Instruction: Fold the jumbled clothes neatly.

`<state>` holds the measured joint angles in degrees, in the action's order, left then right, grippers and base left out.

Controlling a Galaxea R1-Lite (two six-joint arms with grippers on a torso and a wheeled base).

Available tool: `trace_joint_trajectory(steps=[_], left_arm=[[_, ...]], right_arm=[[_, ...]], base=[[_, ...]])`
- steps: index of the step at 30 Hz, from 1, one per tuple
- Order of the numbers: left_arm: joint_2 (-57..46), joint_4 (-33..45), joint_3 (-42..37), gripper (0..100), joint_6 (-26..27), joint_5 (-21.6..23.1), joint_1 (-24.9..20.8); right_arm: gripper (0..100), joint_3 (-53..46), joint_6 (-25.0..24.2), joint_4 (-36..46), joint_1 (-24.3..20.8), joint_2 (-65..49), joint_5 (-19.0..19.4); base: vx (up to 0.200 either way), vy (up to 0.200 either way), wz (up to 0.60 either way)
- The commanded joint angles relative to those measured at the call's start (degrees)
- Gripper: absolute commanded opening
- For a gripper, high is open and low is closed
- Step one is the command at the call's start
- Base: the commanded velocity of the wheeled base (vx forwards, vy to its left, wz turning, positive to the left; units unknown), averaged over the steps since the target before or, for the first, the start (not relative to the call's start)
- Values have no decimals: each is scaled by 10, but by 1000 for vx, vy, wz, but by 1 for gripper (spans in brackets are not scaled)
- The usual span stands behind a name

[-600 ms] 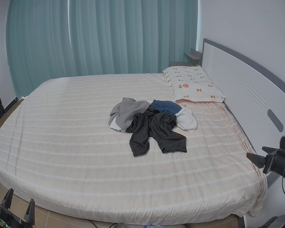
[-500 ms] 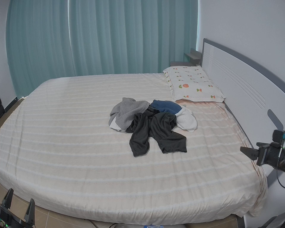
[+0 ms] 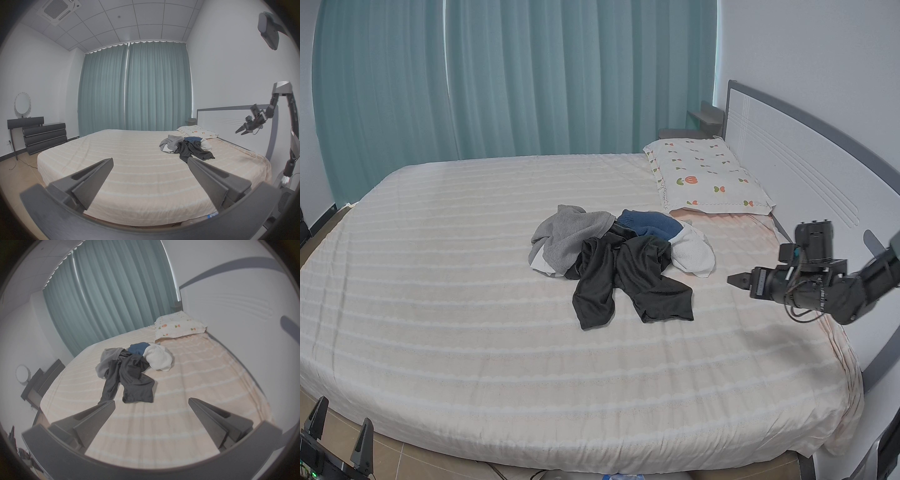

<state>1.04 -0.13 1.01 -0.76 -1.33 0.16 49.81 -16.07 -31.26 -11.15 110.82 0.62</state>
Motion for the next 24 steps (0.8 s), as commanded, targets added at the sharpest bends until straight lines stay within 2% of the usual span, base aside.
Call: trace_joint_trajectory(steps=[1, 7, 15, 19, 24], left_arm=[[-10, 0, -9, 100, 0, -1, 0], [-10, 0, -9, 100, 0, -1, 0], [-10, 0, -9, 100, 0, 0, 0], [-10, 0, -10, 100, 0, -1, 0], [-10, 0, -9, 100, 0, 0, 0]], right_arm=[[100, 253, -95, -17, -48, 336, -31], [100, 303, -121, -11, -66, 366, -34], [100, 354, -120, 19, -72, 393, -47], [100, 397, -119, 61, -77, 403, -58], [100, 418, -118, 64, -76, 411, -59]], base=[[0, 0, 0], [0, 0, 0], [0, 0, 0], [0, 0, 0], [0, 0, 0]])
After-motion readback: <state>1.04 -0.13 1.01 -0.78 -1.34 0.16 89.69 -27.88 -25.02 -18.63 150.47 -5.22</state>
